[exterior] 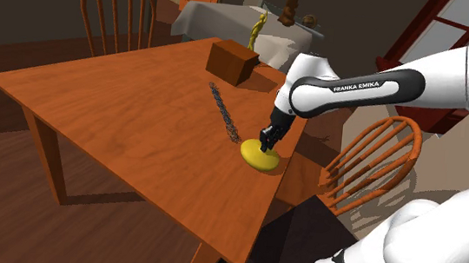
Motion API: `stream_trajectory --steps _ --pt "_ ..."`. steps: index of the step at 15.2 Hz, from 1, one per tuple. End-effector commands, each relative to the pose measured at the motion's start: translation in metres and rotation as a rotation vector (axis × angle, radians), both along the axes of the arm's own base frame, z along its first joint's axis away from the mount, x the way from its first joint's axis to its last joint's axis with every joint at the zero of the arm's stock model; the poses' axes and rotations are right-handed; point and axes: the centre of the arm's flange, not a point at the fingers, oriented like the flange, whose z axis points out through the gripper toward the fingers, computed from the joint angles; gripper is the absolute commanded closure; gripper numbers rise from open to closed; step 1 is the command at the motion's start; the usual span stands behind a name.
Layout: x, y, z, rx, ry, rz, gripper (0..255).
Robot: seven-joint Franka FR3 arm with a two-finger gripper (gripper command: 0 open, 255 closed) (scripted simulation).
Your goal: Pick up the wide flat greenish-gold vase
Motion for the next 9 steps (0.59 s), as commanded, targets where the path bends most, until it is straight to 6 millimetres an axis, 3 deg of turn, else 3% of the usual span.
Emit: stream_trajectory --steps 1,7,9 --pt "0.0 0.0 -0.001 0.0 0.001 0.0 255" --pt "-0.001 0.0 -0.002 0.0 0.001 0.0 255" --pt "-0.001 0.0 0.009 0.0 0.001 0.0 255"
